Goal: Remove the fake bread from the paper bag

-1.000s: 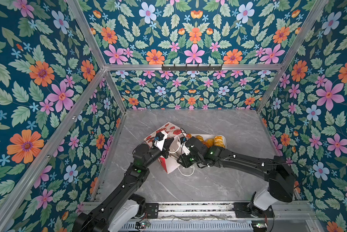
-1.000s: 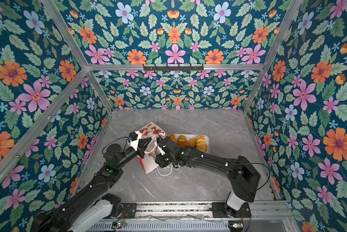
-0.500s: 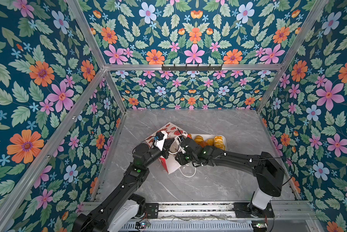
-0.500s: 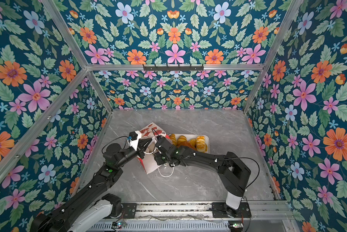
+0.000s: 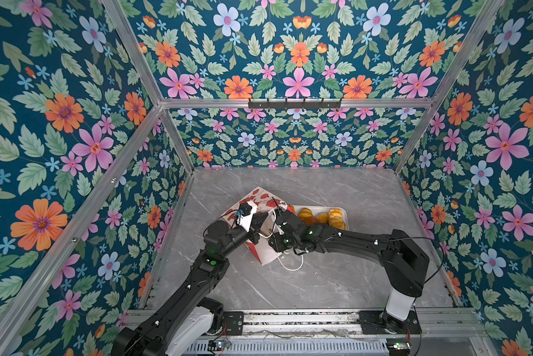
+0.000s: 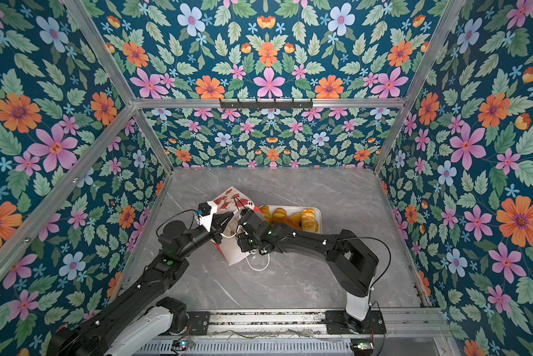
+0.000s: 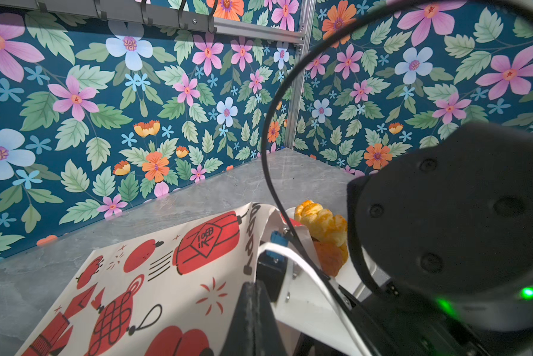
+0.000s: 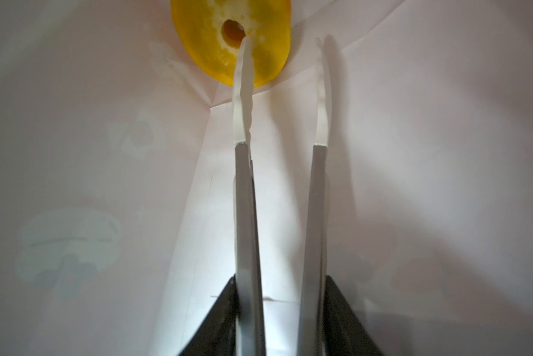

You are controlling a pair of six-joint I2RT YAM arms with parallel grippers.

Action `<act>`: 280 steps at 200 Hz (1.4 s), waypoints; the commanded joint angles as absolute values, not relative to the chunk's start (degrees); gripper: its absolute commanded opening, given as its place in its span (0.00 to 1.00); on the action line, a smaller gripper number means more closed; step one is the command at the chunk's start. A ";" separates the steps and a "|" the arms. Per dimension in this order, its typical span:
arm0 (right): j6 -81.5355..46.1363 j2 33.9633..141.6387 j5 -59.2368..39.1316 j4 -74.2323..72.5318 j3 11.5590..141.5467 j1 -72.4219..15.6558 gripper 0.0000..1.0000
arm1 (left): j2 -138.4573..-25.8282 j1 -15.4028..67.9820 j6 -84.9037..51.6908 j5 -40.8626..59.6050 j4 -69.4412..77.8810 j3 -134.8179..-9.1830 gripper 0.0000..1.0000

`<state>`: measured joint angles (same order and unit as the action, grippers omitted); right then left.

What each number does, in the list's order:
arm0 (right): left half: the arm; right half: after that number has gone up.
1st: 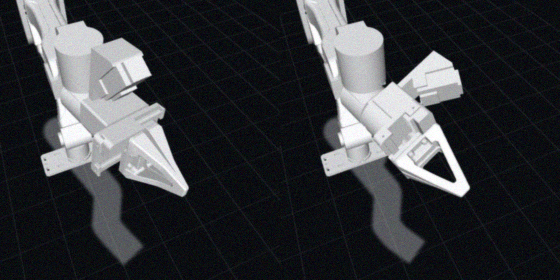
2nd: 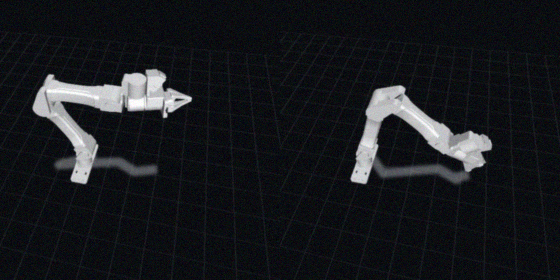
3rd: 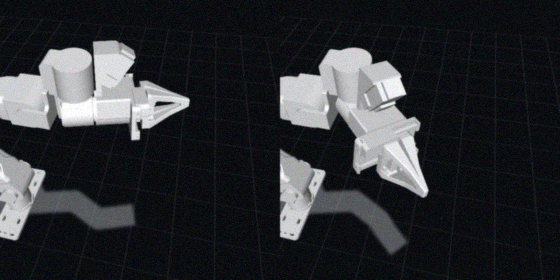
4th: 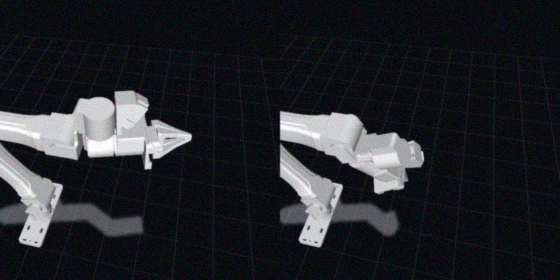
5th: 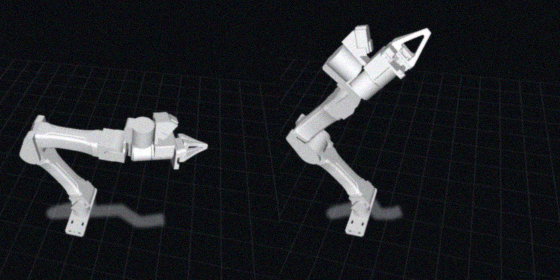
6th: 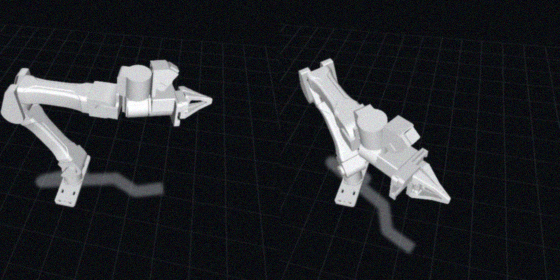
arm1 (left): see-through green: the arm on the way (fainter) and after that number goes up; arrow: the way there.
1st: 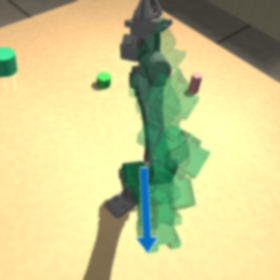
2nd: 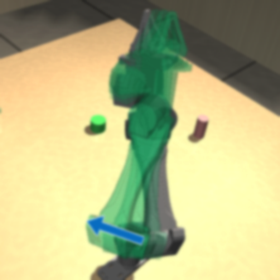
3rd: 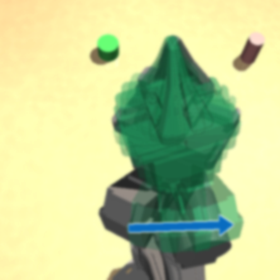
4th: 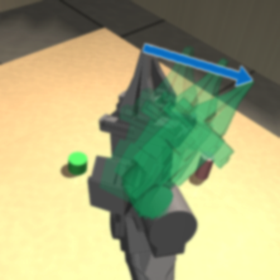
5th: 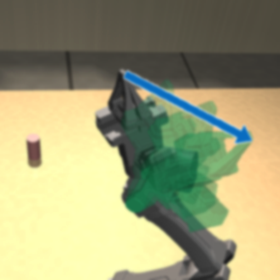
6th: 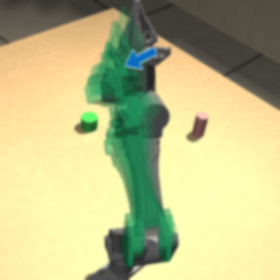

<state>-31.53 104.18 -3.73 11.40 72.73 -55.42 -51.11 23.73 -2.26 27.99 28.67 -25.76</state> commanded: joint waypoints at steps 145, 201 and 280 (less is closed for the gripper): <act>-31.66 107.10 -9.75 -5.85 70.20 -54.36 0.23 | -53.55 23.74 -5.80 27.21 35.39 -24.79 0.00; -28.10 98.91 -4.80 0.50 64.89 -54.33 0.16 | -52.88 23.78 -5.84 21.30 33.63 -24.77 0.01; -24.70 91.91 -5.27 5.15 62.05 -54.38 0.15 | -53.28 23.77 -5.68 20.77 33.35 -25.40 0.01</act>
